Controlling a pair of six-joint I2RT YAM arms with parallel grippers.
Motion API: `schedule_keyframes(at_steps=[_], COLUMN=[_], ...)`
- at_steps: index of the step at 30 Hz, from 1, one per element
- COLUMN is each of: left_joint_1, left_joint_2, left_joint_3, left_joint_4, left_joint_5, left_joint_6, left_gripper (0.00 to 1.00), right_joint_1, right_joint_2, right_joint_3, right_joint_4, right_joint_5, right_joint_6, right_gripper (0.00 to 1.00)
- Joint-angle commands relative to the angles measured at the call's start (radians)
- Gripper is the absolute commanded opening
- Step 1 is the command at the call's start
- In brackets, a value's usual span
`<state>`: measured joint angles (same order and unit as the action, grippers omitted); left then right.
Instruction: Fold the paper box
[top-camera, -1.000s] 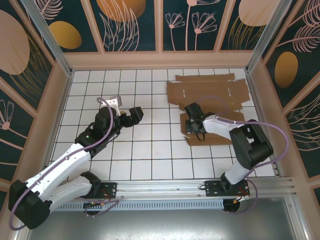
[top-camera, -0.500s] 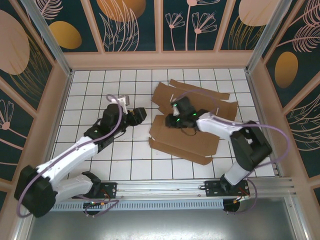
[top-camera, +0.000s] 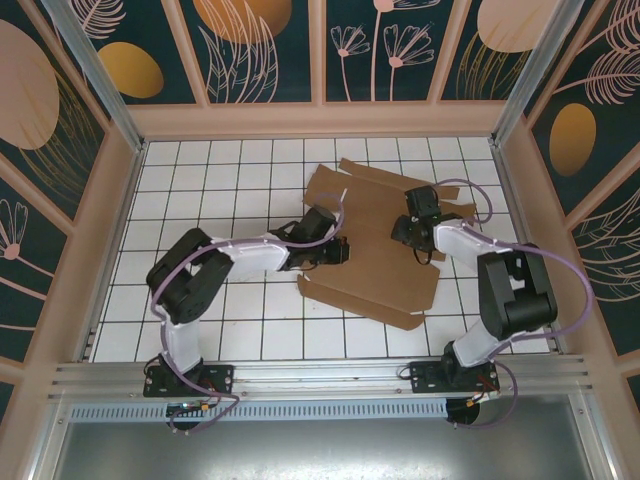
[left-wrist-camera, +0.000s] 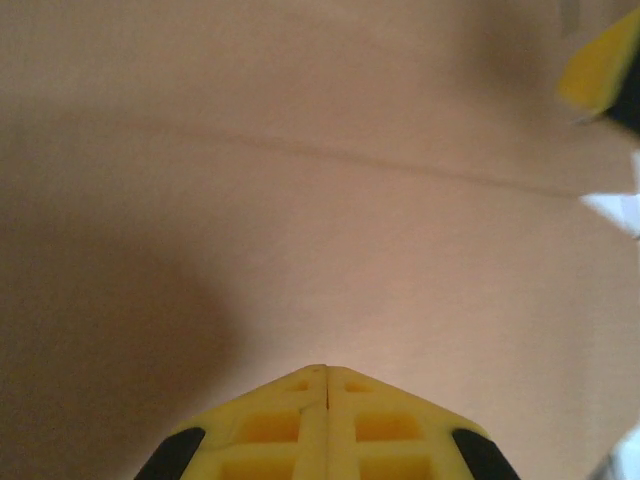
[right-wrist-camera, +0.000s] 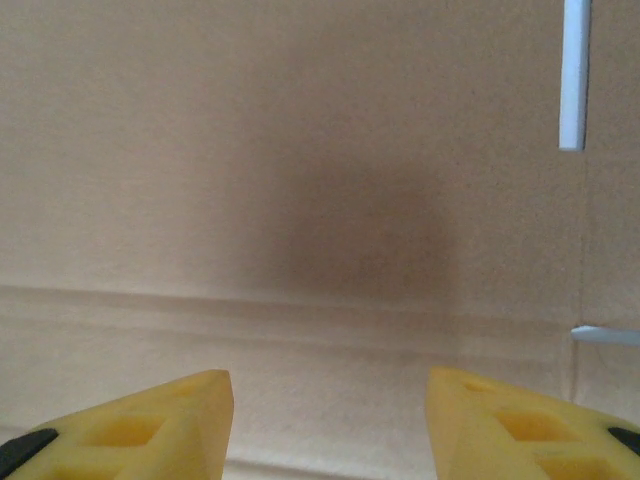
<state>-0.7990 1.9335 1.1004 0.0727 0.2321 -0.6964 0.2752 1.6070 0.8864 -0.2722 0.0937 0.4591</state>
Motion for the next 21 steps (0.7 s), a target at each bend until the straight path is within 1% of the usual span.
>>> schedule_keyframes(at_steps=[1, 2, 4, 5, 6, 7, 8, 9, 12, 14, 17, 18, 19, 21], left_joint_1=[-0.006, -0.005, 0.003, 0.02, 0.051, 0.087, 0.115, 0.142, 0.197, 0.223, 0.263, 0.271, 0.273, 0.273], left_joint_2=[0.039, 0.046, 0.054, 0.053, 0.057, 0.059, 0.059, 0.058, 0.042, 0.024, 0.016, 0.019, 0.014, -0.025], left_joint_3=[0.004, 0.01, 0.019, 0.006, -0.015, -0.042, -0.069, -0.088, -0.094, -0.064, 0.03, 0.073, 0.11, 0.136], left_joint_4=[-0.067, -0.082, -0.131, -0.13, -0.114, -0.088, -0.061, -0.048, -0.076, -0.111, -0.177, -0.208, -0.231, -0.251], left_joint_5=[0.008, -0.008, -0.091, -0.103, -0.088, -0.049, -0.022, -0.019, -0.06, -0.105, -0.144, -0.146, -0.147, -0.161], left_joint_6=[-0.008, -0.008, -0.018, -0.034, -0.064, -0.096, -0.116, -0.128, -0.124, -0.116, -0.099, -0.087, -0.07, -0.042], left_gripper=[0.0, 0.0, 0.0, 0.0, 0.0, 0.0, 0.0, 0.0, 0.0, 0.0, 0.0, 0.0, 0.0, 0.01], right_joint_1=[-0.002, -0.001, 0.011, 0.022, 0.038, 0.06, 0.083, 0.117, 0.216, 0.284, 0.357, 0.366, 0.362, 0.335], right_joint_2=[0.067, 0.08, 0.091, 0.089, 0.086, 0.083, 0.074, 0.055, -0.01, -0.051, -0.093, -0.113, -0.135, -0.192], right_joint_3=[0.023, 0.02, 0.004, -0.012, -0.028, -0.044, -0.059, -0.083, -0.13, -0.164, -0.174, -0.171, -0.153, -0.116], right_joint_4=[-0.023, -0.022, -0.016, -0.006, 0.003, 0.007, 0.008, 0.017, 0.05, 0.107, 0.181, 0.185, 0.163, 0.118], right_joint_5=[0.033, 0.02, -0.005, -0.022, -0.04, -0.056, -0.064, -0.074, -0.162, -0.259, -0.347, -0.355, -0.338, -0.264], right_joint_6=[-0.046, -0.042, -0.02, -0.006, 0.006, 0.023, 0.038, 0.063, 0.135, 0.196, 0.239, 0.238, 0.226, 0.171], right_gripper=[0.54, 0.54, 0.54, 0.54, 0.54, 0.54, 0.54, 0.54, 0.54, 0.54, 0.57, 0.59, 0.61, 0.65])
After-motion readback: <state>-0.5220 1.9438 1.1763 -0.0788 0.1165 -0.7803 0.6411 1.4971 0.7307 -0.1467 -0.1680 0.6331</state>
